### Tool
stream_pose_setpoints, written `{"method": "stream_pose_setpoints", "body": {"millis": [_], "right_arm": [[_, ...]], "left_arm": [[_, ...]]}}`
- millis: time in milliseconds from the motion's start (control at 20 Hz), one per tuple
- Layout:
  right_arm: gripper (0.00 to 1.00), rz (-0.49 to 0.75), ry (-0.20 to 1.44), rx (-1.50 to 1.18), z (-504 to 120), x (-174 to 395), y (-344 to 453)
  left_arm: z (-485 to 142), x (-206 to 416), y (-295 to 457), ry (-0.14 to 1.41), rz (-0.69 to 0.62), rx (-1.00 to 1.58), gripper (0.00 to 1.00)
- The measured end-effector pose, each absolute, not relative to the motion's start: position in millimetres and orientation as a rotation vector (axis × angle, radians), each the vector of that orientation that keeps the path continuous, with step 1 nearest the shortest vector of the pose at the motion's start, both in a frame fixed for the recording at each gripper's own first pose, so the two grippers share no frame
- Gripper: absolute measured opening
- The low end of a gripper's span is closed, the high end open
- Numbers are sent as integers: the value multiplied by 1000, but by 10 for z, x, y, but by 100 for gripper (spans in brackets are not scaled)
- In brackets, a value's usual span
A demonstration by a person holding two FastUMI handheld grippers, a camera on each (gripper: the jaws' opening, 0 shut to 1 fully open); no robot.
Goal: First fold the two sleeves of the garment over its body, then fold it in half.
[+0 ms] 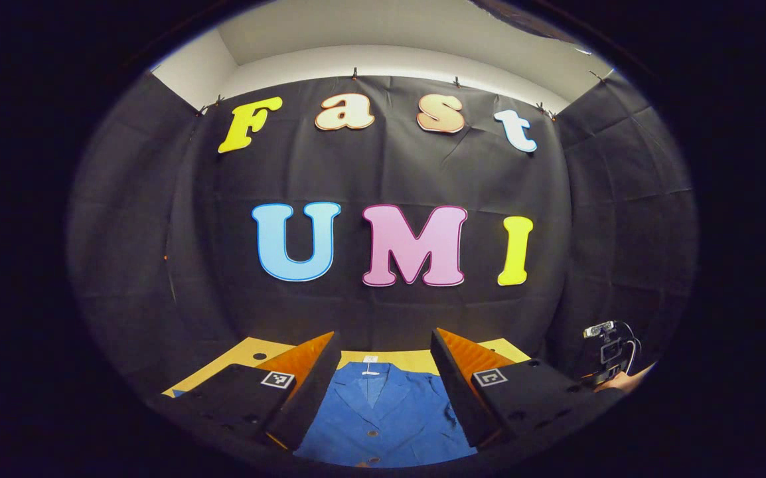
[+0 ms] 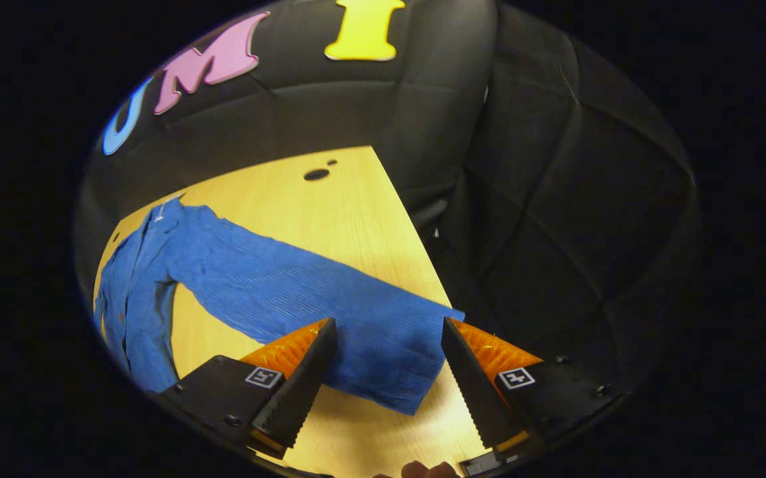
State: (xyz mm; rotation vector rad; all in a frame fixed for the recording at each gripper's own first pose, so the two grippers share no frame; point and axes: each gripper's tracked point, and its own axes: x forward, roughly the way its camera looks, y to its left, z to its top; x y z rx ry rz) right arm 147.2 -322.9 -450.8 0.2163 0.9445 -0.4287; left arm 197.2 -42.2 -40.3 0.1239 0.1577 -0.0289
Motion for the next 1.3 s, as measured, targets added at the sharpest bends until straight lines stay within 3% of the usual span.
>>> {"method": "stream_pose_setpoints", "body": {"millis": [100,150,200,400,450,500,550,700,750,850,900,1300], "right_arm": [[100,-425,977,218,-4640,1474,-3251],[95,-412,1017,223,-4744,1435,-3219],[100,-399,1022,238,-4744,1388,-3192],[100,-412,1001,247,-4754,1468,-3238],[99,-409,1003,246,-4716,1458,-3248],[91,-415,1001,255,-4728,1480,-3248],[98,-425,1020,264,-4743,1477,-3257],[41,-460,1002,294,-4724,1510,-3291],[49,-400,1006,297,-4720,1528,-3220],[0,-435,1002,355,-4700,1526,-3218],[6,-449,1023,384,-4713,1527,-3220],[6,-365,976,427,-4388,1504,-2921]], "left_arm": [[-435,2009,-452,164,-24,131,80],[-486,2033,-483,172,-26,131,80],[-531,2059,-510,186,-26,129,80],[-595,2111,-615,207,-35,90,80],[-635,2112,-625,213,-32,82,80],[-651,2108,-631,220,-27,74,80],[-674,2093,-650,223,-26,66,80],[-670,2071,-731,217,-45,54,80],[-649,2063,-749,208,-51,64,80],[-539,2048,-774,166,-63,91,80],[-467,2038,-781,143,-67,107,80],[-494,1865,-630,146,-50,107,80]]}}
